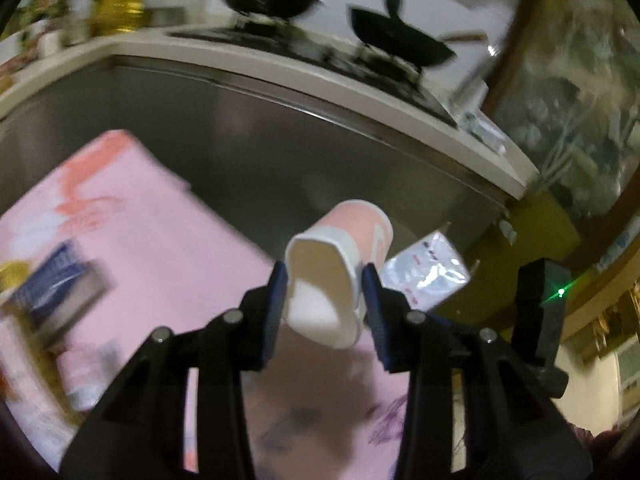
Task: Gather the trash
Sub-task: 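Drop the paper cup and tissue pack into the white bin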
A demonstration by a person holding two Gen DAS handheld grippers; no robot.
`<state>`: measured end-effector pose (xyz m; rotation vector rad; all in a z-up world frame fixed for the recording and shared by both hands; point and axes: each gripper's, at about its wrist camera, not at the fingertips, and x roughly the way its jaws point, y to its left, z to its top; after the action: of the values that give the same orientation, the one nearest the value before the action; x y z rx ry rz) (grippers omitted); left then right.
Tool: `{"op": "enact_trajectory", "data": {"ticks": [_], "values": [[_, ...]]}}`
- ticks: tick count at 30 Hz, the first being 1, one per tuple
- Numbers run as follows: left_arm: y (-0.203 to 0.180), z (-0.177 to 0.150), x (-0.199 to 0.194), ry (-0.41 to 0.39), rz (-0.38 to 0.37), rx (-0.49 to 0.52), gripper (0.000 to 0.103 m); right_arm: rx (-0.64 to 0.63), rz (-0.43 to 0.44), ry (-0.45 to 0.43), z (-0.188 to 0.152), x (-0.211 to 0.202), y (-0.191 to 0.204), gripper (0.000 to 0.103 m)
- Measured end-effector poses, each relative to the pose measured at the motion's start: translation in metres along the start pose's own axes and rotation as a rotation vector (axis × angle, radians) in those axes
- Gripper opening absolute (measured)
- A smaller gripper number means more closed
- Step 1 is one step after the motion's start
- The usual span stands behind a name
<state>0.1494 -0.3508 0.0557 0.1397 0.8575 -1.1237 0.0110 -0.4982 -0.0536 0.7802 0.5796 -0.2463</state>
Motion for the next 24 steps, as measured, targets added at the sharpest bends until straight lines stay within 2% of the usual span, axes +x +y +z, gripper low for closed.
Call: {"op": "enact_trajectory", "data": {"ticks": [5, 6, 9, 10, 12, 14, 18, 24], "values": [[-0.036, 0.010, 0.077, 0.091, -0.016, 0.044, 0.045, -0.011, -0.144, 0.054, 0.017, 0.016, -0.033, 0.032], [-0.040, 0.010, 0.085, 0.096, -0.010, 0.045, 0.048, -0.018, -0.157, 0.065, 0.018, 0.021, -0.035, 0.036], [-0.047, 0.009, 0.114, 0.119, 0.053, 0.056, 0.068, 0.006, -0.184, 0.060, 0.019, 0.027, -0.045, 0.071], [-0.047, 0.008, 0.119, 0.134, 0.067, 0.056, 0.069, 0.020, -0.200, 0.038, 0.019, 0.026, -0.049, 0.075], [-0.045, 0.007, 0.134, 0.177, 0.099, 0.045, 0.069, 0.032, -0.211, 0.002, 0.020, 0.016, -0.060, 0.076], [-0.041, 0.008, 0.131, 0.174, 0.096, 0.014, 0.069, 0.043, -0.206, -0.031, 0.021, 0.009, -0.061, 0.076], [-0.036, 0.015, 0.100, 0.100, 0.102, 0.004, 0.069, 0.088, -0.188, -0.138, 0.020, -0.017, -0.065, 0.076], [-0.031, 0.010, 0.046, 0.013, 0.097, -0.036, 0.069, 0.127, -0.127, -0.180, 0.031, -0.027, -0.061, 0.076]]}}
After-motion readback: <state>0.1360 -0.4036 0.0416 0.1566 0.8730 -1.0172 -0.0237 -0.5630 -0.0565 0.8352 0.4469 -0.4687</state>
